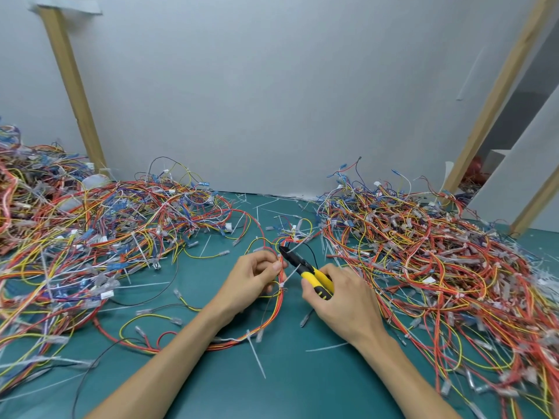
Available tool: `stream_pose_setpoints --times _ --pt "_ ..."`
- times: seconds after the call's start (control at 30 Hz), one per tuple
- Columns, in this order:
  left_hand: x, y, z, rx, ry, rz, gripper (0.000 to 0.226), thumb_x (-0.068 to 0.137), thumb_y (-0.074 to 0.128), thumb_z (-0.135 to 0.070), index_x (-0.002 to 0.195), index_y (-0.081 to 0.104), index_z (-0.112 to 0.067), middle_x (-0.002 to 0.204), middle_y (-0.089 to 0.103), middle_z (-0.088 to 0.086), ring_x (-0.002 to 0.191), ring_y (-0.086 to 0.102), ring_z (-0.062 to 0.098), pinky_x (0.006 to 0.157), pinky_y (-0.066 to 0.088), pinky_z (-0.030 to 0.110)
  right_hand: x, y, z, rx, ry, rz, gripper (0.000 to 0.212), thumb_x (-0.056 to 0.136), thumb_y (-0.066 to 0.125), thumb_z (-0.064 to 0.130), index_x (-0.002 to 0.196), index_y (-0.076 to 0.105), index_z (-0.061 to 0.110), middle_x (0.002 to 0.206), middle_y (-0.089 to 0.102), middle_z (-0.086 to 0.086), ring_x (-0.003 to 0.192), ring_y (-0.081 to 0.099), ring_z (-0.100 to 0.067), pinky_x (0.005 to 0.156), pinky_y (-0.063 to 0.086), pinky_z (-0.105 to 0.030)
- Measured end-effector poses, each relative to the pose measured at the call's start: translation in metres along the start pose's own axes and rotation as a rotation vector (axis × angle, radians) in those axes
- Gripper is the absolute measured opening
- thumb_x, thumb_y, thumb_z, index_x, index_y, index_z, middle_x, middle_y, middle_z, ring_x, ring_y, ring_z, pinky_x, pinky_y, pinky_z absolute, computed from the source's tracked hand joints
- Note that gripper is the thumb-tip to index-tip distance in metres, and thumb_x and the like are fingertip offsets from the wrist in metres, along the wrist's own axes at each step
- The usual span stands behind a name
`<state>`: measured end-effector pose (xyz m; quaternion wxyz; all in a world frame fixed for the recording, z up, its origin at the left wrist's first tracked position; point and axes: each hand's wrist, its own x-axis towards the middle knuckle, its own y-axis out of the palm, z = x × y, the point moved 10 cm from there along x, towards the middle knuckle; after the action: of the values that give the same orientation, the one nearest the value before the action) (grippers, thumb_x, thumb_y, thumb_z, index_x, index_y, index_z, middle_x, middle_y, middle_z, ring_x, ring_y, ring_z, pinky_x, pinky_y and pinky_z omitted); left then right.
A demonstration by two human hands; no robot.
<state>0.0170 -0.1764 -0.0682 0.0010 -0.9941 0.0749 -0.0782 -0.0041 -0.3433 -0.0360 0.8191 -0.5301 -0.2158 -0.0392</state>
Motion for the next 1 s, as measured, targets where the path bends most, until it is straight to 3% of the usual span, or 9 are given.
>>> stream_pose_setpoints --times 0.17,0.37,0.63,0.77,0.93,1.0 --pt "0.0011 -0.0014 0.002 0.113 -0.003 -0.029 0.019 0.098 0.056 -0.016 0.079 0.059 -0.013 0.067 0.069 0.002 0.049 0.047 0.012 0.052 0.04 0.016 0.0015 0.0025 -0.0036 -0.047 -0.007 -0.01 0.053 0.078 0.029 0.076 0.078 0.051 0.027 0.066 0.05 0.009 0.072 0.05 -0.013 0.058 0.04 -0.032" --pt "0.0003 -0.0002 -0.001 0.139 0.02 -0.004 0.02 0.096 0.06 -0.017 0.077 0.056 -0.011 0.064 0.067 0.001 0.051 0.048 0.013 0.053 0.042 0.017 0.0 0.0032 -0.006 -0.018 -0.008 -0.009 0.047 0.079 0.034 0.078 0.084 0.047 0.033 0.072 0.053 0.012 0.064 0.052 -0.008 0.052 0.032 -0.025" --pt "-0.0013 0.0027 -0.0021 0.147 0.021 0.038 0.02 0.096 0.06 -0.017 0.085 0.058 0.0 0.069 0.068 0.004 0.053 0.05 0.013 0.054 0.043 0.017 0.0007 0.0052 -0.0071 0.053 -0.04 0.025 0.042 0.085 0.048 0.07 0.111 0.056 0.037 0.096 0.055 0.022 0.083 0.049 0.001 0.068 0.035 -0.019" --pt "-0.0012 0.0035 -0.0048 0.147 0.034 0.036 0.019 0.096 0.059 -0.013 0.08 0.057 -0.002 0.068 0.067 0.004 0.052 0.049 0.013 0.054 0.043 0.018 0.0015 0.0056 -0.0062 0.057 -0.042 0.034 0.04 0.085 0.052 0.066 0.111 0.057 0.036 0.096 0.056 0.019 0.085 0.052 -0.001 0.069 0.04 -0.022" --pt "-0.0015 0.0043 -0.0049 0.14 0.044 -0.007 0.019 0.098 0.052 -0.006 0.079 0.052 -0.005 0.059 0.064 -0.007 0.05 0.051 -0.001 0.053 0.043 0.014 0.0037 0.005 -0.0076 0.076 -0.047 0.032 0.04 0.084 0.056 0.064 0.111 0.056 0.034 0.098 0.055 0.018 0.09 0.051 -0.003 0.076 0.043 -0.025" --pt "-0.0014 0.0028 -0.0057 0.163 0.047 -0.022 0.021 0.099 0.05 -0.006 0.078 0.049 -0.006 0.056 0.063 -0.009 0.048 0.049 0.002 0.056 0.044 0.016 0.0037 0.0046 -0.0084 0.086 -0.055 0.031 0.042 0.085 0.056 0.064 0.114 0.056 0.033 0.103 0.055 0.017 0.095 0.051 -0.004 0.08 0.043 -0.025"
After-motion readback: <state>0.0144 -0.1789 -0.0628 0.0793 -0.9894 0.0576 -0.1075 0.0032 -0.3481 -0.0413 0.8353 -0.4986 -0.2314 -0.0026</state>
